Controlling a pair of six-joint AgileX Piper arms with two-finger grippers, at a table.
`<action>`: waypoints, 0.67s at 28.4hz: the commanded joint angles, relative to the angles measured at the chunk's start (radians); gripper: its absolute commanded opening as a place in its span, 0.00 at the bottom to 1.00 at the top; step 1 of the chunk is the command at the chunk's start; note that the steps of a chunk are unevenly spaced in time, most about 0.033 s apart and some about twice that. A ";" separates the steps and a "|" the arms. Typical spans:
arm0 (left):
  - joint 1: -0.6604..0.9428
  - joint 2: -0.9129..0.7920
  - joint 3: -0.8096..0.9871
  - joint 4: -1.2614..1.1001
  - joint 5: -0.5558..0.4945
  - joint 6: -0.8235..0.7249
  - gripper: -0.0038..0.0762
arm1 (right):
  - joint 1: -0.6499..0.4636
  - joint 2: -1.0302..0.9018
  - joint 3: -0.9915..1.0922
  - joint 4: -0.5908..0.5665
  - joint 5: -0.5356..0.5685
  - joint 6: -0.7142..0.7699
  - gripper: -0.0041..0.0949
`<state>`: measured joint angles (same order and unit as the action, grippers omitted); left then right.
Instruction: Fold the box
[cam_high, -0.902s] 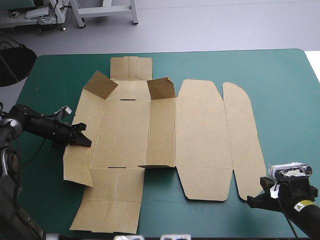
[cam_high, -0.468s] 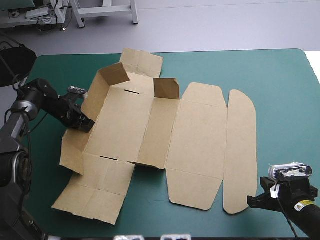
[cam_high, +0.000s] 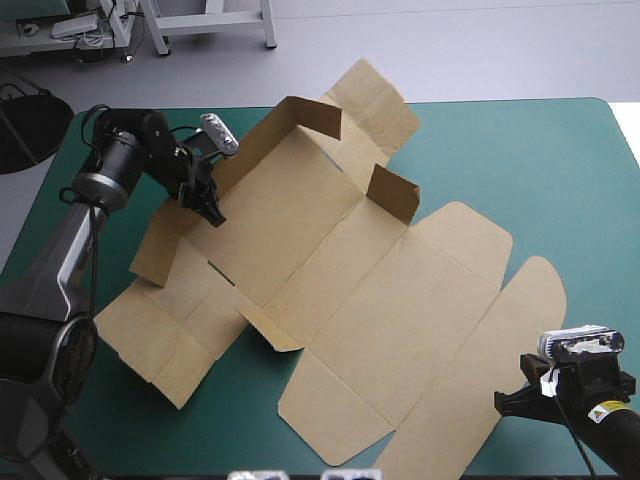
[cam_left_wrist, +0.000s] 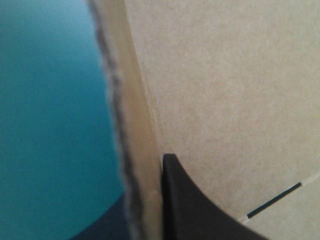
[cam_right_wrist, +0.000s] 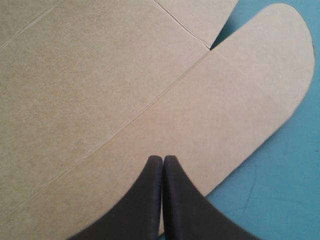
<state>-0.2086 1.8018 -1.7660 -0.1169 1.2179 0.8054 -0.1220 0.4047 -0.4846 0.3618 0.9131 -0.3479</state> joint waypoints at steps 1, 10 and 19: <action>-0.072 -0.057 -0.078 0.037 -0.111 0.042 0.04 | 0.000 0.007 -0.025 0.017 -0.057 -0.007 0.03; -0.310 -0.057 -0.092 0.311 -0.218 0.098 0.04 | 0.000 0.007 -0.025 0.035 -0.054 -0.007 0.03; -0.540 -0.057 -0.092 0.491 -0.214 -0.040 0.04 | 0.000 0.007 -0.025 0.035 -0.054 -0.007 0.03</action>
<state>-0.7017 1.8018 -1.8237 0.3091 1.0324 0.8193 -0.1220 0.4047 -0.4846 0.3731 0.9131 -0.3479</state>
